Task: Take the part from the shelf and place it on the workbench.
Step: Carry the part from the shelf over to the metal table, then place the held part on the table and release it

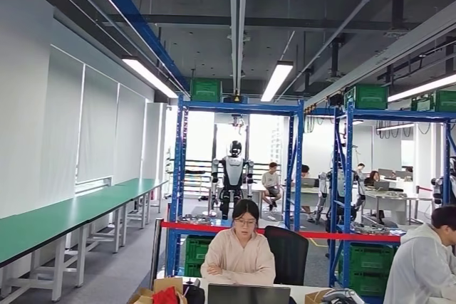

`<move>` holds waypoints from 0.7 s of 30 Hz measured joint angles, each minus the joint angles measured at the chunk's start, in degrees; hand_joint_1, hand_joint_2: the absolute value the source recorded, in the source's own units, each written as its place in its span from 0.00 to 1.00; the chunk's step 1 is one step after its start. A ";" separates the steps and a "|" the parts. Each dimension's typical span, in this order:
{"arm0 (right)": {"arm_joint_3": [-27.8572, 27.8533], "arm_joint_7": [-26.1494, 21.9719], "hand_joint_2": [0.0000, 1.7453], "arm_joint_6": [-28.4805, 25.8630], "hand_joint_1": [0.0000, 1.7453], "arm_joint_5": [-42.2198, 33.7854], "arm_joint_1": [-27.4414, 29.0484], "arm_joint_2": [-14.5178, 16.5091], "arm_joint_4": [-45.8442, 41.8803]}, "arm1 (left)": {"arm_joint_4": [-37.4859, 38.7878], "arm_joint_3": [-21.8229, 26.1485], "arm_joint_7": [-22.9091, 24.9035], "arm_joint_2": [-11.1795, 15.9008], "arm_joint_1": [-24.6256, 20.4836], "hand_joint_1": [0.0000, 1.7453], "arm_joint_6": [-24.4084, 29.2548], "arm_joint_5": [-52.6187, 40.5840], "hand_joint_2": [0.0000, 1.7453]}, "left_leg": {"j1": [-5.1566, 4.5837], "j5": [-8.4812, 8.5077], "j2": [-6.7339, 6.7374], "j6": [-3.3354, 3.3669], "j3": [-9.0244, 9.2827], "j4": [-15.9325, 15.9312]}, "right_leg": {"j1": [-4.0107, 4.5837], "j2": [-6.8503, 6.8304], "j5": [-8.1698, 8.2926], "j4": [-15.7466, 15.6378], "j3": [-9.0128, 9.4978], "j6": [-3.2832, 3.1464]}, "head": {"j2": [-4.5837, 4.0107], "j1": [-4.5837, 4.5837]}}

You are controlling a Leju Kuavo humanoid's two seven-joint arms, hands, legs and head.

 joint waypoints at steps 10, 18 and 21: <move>-3.45 -2.30 1.00 -0.76 1.00 4.65 -1.46 -0.55 9.88 | -0.03 0.20 0.05 -0.18 -0.57 0.00 -0.54 -2.53 1.00 | -0.25 -6.14 0.24 -1.44 -5.85 11.64 | 0.28 -0.08 1.50 -6.25 2.48 -2.02 | 0.00 0.01; -4.29 -4.96 1.00 -1.19 1.00 7.37 0.09 0.02 19.40 | -0.05 0.79 0.37 -0.34 -0.97 0.00 -0.84 -4.61 1.00 | -0.69 1.23 0.39 -0.67 -1.12 -0.58 | 0.73 0.20 1.05 -5.36 2.14 -1.33 | 0.01 0.00; -4.27 -6.06 1.00 -1.54 1.00 8.75 0.40 0.78 23.20 | -0.12 1.25 0.52 -0.66 -1.13 0.00 -1.10 -5.38 1.00 | -0.51 1.39 0.39 -0.12 -0.89 -1.01 | 0.53 0.23 0.44 -4.64 1.83 -0.64 | 0.00 0.02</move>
